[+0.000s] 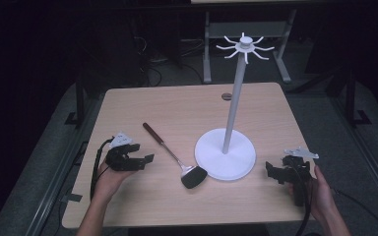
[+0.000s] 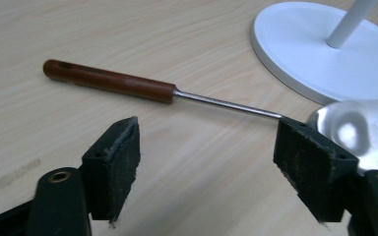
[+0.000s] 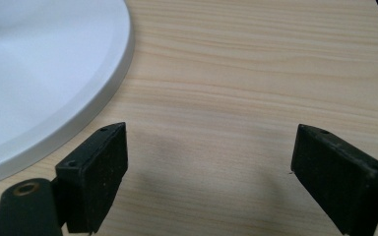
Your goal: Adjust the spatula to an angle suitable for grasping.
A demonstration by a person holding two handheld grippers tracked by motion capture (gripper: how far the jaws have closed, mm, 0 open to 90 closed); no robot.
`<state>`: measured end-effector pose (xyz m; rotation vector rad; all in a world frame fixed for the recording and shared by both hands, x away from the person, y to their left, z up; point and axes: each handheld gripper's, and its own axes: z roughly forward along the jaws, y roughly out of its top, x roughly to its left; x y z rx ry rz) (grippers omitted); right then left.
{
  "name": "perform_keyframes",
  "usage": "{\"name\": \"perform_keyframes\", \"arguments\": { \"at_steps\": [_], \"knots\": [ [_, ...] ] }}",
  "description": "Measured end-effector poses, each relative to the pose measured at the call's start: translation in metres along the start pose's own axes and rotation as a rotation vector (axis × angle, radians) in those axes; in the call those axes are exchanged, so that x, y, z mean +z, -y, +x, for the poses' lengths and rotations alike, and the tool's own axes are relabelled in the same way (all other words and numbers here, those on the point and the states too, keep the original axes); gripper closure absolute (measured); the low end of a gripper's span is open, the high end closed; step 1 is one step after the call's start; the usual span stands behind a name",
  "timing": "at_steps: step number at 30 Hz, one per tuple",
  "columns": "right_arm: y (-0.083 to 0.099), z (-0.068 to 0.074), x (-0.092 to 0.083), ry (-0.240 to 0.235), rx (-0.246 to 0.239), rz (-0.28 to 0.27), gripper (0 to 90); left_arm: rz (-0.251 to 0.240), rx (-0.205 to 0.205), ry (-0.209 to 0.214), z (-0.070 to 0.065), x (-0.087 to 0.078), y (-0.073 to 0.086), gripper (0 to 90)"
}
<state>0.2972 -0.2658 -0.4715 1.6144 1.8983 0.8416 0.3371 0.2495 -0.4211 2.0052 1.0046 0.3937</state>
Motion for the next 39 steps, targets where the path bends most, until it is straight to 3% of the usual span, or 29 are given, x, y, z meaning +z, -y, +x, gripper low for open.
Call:
{"name": "perform_keyframes", "arguments": {
  "at_steps": [7,12,17,20,21,26,33,39],
  "knots": [
    [0.000,-0.001,0.002,0.000,-0.003,0.003,13.4,-0.009,0.023,-0.003,0.004,0.016,-0.015,45.1],
    [0.001,-0.002,0.002,0.001,0.008,0.005,13.4,0.020,0.049,0.040,0.000,0.032,-0.026,62.7],
    [0.001,-0.003,0.002,0.001,0.012,0.006,13.4,0.037,0.042,0.092,-0.012,0.053,-0.030,81.4],
    [0.001,-0.002,0.003,-0.002,0.009,0.005,13.4,0.042,0.047,0.119,-0.017,0.060,-0.032,86.7],
    [0.000,-0.002,0.003,-0.001,0.011,0.006,13.4,0.038,0.032,0.133,-0.021,0.063,-0.032,88.4],
    [0.000,-0.002,0.002,-0.005,0.007,0.005,13.4,0.080,0.071,0.164,-0.035,0.077,-0.032,89.9],
    [0.000,-0.003,0.003,0.000,0.013,0.005,13.4,0.182,0.134,0.158,-0.050,0.092,-0.027,89.8],
    [0.000,-0.004,0.002,0.000,0.011,0.003,13.4,0.216,0.150,0.150,-0.055,0.097,-0.026,89.9]
  ]
}}
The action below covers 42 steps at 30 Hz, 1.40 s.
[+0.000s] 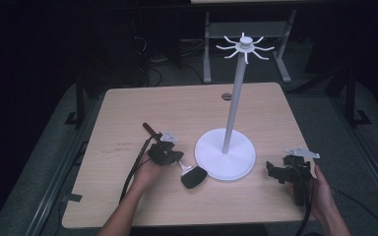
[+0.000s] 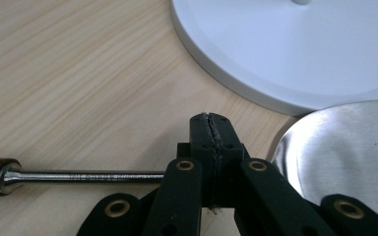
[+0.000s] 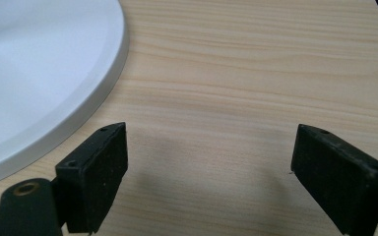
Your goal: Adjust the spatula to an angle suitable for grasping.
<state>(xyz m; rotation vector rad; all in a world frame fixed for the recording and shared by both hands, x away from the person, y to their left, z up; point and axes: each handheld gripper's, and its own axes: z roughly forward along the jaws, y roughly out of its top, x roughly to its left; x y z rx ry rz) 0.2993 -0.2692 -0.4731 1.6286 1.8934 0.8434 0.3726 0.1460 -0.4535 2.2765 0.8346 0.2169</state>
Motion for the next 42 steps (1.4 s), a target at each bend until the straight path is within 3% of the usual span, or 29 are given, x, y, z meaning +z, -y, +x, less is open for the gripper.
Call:
{"name": "perform_keyframes", "arguments": {
  "at_steps": [16,35,42],
  "knots": [
    [0.000,-0.002,0.000,0.006,0.009,-0.001,13.4,0.032,0.008,-0.005,0.000,-0.004,0.003,90.0],
    [0.001,-0.002,0.000,0.006,0.006,0.001,13.4,0.082,0.004,-0.026,0.002,-0.021,0.018,90.0],
    [0.001,-0.001,0.000,0.009,0.005,0.002,13.4,0.079,-0.012,-0.035,0.005,-0.029,0.024,90.0]
  ]
}}
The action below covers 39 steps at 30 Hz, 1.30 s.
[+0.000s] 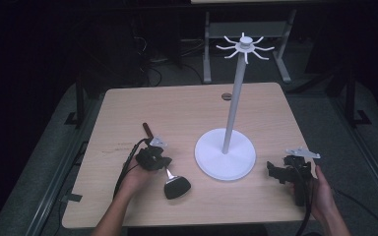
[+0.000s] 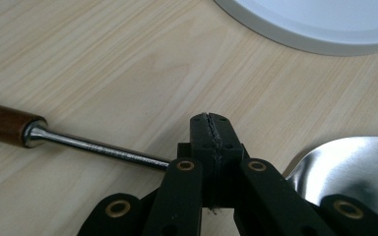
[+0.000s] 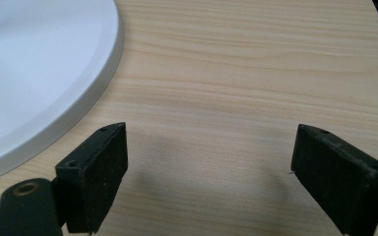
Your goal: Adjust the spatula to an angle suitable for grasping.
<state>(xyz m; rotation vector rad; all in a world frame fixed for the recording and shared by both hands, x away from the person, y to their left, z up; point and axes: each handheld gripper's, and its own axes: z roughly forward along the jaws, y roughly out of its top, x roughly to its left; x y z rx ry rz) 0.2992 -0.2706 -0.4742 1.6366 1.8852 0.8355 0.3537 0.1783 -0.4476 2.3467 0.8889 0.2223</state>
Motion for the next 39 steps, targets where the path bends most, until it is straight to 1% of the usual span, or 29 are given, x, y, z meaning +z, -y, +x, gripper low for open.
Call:
{"name": "perform_keyframes", "arguments": {
  "at_steps": [1,2,3,4,5,9,13,14,17,18,19,20,22,23,25,27,28,29,30,31,34,35,36,39],
  "knots": [
    [0.000,0.000,0.000,0.000,0.000,0.000,13.4,0.000,0.006,-0.005,0.001,-0.001,0.001,90.0],
    [0.000,0.000,0.000,0.000,0.000,0.000,13.4,0.002,-0.002,-0.004,0.002,-0.003,0.002,90.0],
    [0.000,0.000,0.000,0.000,0.001,-0.001,13.4,0.004,0.008,-0.007,0.003,-0.004,0.002,90.0],
    [0.000,0.000,0.000,0.000,0.001,-0.001,13.4,0.004,0.008,-0.007,0.003,-0.004,0.002,90.0],
    [0.000,0.000,0.000,0.000,0.000,-0.001,13.4,-0.003,-0.005,-0.010,0.004,-0.006,0.004,90.0],
    [0.000,0.000,0.000,0.001,0.001,-0.001,13.4,0.003,-0.012,-0.009,0.008,-0.011,0.006,90.0],
    [0.000,0.000,0.000,0.001,0.001,-0.001,13.4,0.009,-0.021,-0.009,0.010,-0.012,0.008,90.0],
    [0.000,0.000,0.000,0.002,0.001,-0.001,13.4,0.019,-0.014,-0.023,0.011,-0.013,0.009,90.0],
    [0.000,-0.001,0.000,0.002,0.002,-0.001,13.4,0.028,-0.016,-0.031,0.012,-0.014,0.011,90.0],
    [0.000,-0.001,0.000,0.002,0.002,-0.001,13.4,0.034,-0.009,-0.033,0.013,-0.014,0.011,90.0],
    [0.000,-0.001,0.000,0.002,0.003,-0.001,13.4,0.042,-0.020,-0.034,0.013,-0.015,0.012,90.0],
    [0.000,-0.001,0.000,0.002,0.003,-0.001,13.4,0.043,-0.010,-0.049,0.016,-0.016,0.013,90.0],
    [0.000,-0.001,0.000,0.003,0.003,0.000,13.4,0.047,-0.011,-0.053,0.016,-0.017,0.014,90.0],
    [0.000,-0.001,0.000,0.003,0.003,0.000,13.4,0.045,-0.020,-0.052,0.017,-0.018,0.014,90.0],
    [0.000,-0.001,0.000,0.002,0.003,-0.001,13.4,0.041,-0.014,-0.054,0.018,-0.019,0.014,90.0],
    [0.000,-0.001,0.000,0.005,0.003,0.002,13.4,0.016,-0.028,-0.042,0.021,-0.021,0.014,90.0],
    [0.000,-0.001,0.000,0.005,0.003,0.002,13.4,0.002,-0.043,-0.040,0.022,-0.023,0.014,90.0],
    [0.000,-0.001,0.000,0.004,0.003,0.001,13.4,-0.009,-0.036,-0.049,0.024,-0.026,0.013,90.0],
    [0.000,-0.001,0.000,0.003,0.002,0.000,13.4,-0.042,-0.055,-0.053,0.027,-0.028,0.013,90.0],
    [0.000,-0.001,0.000,0.003,0.001,0.000,13.4,-0.057,-0.069,-0.054,0.030,-0.030,0.014,90.0],
    [0.000,0.000,0.001,0.006,-0.001,0.001,13.4,-0.080,-0.091,-0.084,0.042,-0.036,0.015,90.0],
    [0.000,0.000,0.001,0.006,-0.002,0.001,13.4,-0.098,-0.110,-0.094,0.045,-0.036,0.015,90.0],
    [0.000,0.000,0.001,0.006,-0.002,0.001,13.4,-0.097,-0.111,-0.101,0.050,-0.037,0.016,90.0],
    [0.000,0.000,0.001,0.006,-0.003,0.001,13.4,-0.120,-0.148,-0.138,0.061,-0.038,0.018,90.0]
  ]
}}
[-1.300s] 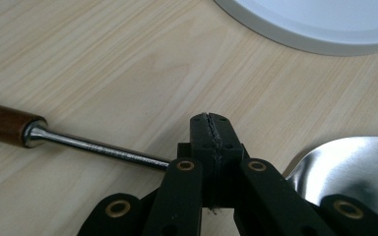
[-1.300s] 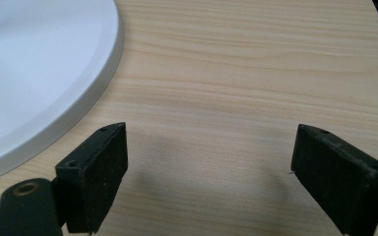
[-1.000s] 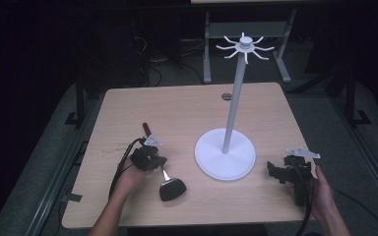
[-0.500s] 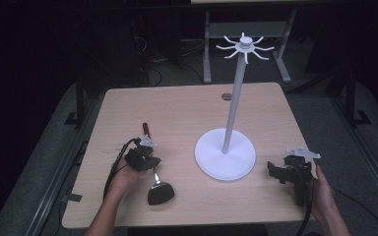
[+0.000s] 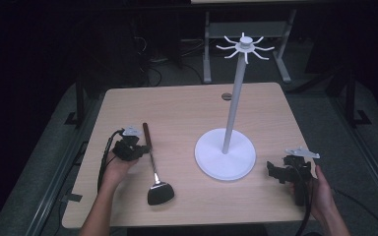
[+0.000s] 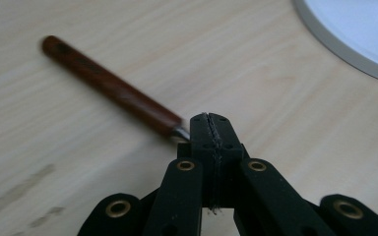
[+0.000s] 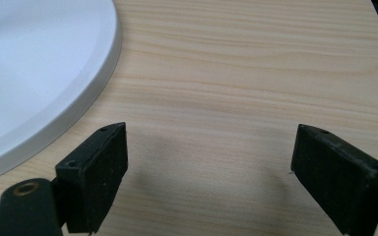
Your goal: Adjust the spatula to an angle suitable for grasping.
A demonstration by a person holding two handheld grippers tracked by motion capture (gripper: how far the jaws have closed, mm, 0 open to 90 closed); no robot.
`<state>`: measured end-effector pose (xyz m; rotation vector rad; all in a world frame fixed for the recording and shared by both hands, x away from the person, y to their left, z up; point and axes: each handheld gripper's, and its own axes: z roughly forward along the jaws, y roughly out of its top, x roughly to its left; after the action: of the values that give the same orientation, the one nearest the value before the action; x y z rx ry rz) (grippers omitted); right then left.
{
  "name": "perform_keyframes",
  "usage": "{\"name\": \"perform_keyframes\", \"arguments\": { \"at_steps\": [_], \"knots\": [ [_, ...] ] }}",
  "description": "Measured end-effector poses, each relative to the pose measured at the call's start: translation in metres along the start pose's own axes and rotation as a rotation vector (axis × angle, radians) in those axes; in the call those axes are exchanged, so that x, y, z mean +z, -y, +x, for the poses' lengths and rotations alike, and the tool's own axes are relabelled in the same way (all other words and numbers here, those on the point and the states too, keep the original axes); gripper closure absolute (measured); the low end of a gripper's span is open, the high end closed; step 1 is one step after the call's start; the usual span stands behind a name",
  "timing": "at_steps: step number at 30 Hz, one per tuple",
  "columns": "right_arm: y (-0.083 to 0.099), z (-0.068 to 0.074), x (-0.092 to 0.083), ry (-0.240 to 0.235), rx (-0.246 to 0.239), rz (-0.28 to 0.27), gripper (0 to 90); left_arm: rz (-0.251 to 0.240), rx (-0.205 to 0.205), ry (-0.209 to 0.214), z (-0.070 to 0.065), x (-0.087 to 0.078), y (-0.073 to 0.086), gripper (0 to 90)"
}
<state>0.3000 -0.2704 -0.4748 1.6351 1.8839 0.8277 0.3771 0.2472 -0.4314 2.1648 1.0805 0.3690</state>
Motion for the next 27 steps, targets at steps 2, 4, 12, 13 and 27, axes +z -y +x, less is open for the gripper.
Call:
{"name": "perform_keyframes", "arguments": {
  "at_steps": [2,4,12,13,27],
  "knots": [
    [0.000,0.000,0.000,0.000,0.000,0.002,13.4,-0.009,-0.011,-0.030,0.008,0.001,0.000,90.0],
    [0.000,0.000,0.000,0.000,0.000,0.002,13.4,-0.019,-0.035,-0.043,0.015,0.004,0.000,90.0],
    [0.000,0.000,0.001,0.005,0.006,0.004,13.4,-0.017,-0.072,-0.089,0.030,0.020,0.001,90.0],
    [0.000,-0.001,0.001,0.006,0.004,0.005,13.4,-0.007,-0.079,-0.088,0.032,0.023,-0.001,90.0],
    [0.000,0.000,0.000,0.001,-0.001,-0.001,13.4,-0.001,-0.097,-0.089,0.034,0.036,-0.009,90.0]
  ]
}}
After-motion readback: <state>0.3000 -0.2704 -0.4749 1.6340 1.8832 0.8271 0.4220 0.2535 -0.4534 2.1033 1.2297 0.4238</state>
